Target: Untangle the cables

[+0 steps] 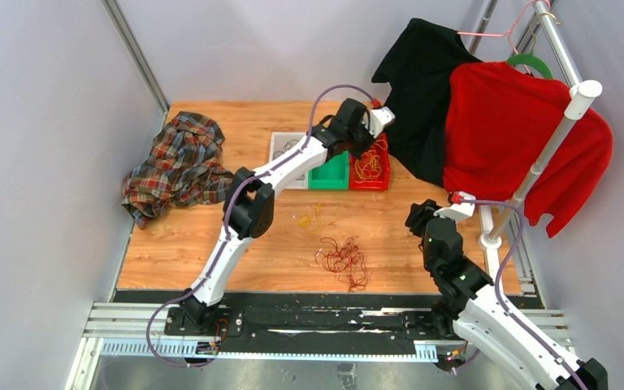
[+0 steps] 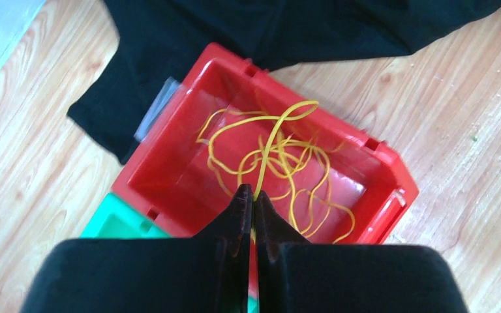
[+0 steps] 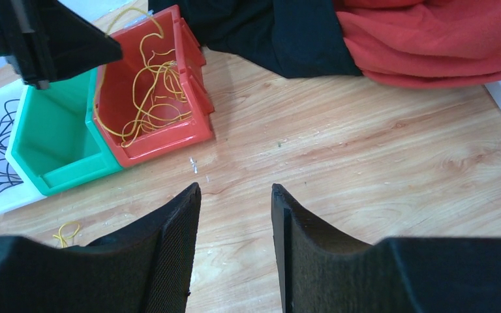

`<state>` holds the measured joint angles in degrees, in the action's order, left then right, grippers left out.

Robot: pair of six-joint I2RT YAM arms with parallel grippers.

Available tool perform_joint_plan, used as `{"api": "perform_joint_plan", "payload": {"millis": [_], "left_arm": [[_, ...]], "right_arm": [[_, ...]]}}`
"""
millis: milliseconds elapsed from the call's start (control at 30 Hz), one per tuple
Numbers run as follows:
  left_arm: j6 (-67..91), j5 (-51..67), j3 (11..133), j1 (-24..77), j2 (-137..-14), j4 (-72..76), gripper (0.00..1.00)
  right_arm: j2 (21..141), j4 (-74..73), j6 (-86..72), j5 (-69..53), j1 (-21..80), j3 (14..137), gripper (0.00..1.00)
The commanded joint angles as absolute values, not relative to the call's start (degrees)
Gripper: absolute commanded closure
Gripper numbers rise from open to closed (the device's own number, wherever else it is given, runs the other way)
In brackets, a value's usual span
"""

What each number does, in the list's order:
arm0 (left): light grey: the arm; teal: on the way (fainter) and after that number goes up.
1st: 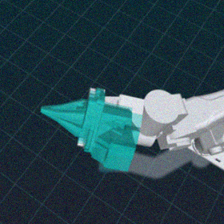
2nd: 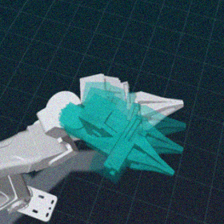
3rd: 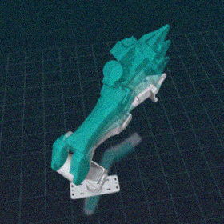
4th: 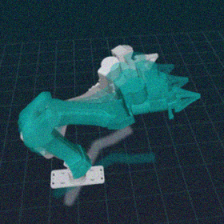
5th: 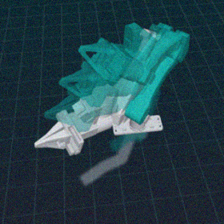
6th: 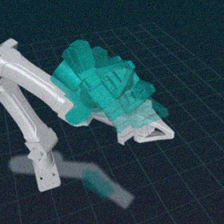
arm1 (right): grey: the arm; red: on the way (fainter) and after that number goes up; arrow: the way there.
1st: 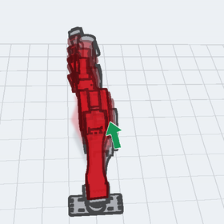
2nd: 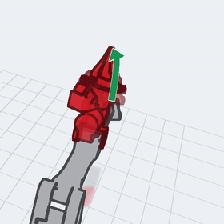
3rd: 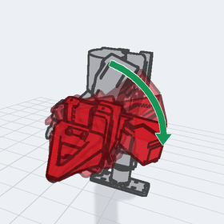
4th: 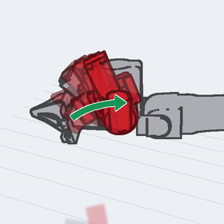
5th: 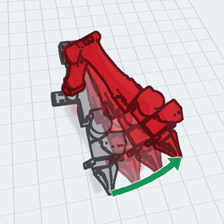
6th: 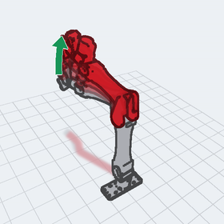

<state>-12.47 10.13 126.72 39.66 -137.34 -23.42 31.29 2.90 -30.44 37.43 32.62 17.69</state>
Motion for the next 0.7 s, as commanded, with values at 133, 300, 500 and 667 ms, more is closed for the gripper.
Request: {"api": "perform_joint_plan", "payload": {"millis": [133,300,500,667], "left_arm": [[-18.6,7.2,131.0,41.6,-144.1,-22.4,0.99],[-22.7,4.1,130.5,42.2,-145.9,-22.7,1.0],[-23.8,1.5,129.4,42.3,-147.1,-22.0,1.0],[-21.8,5.0,129.5,42.3,-144.3,-22.3,0.82]], "right_arm": [[30.0,1.0,-30.6,38.8,31.8,16.9,0.56],[30.8,1.1,-31.0,38.8,31.7,16.9,0.56],[31.2,1.3,-31.3,38.5,31.6,16.9,0.56],[32.0,1.6,-31.3,38.2,31.5,17.2,0.56]]}}
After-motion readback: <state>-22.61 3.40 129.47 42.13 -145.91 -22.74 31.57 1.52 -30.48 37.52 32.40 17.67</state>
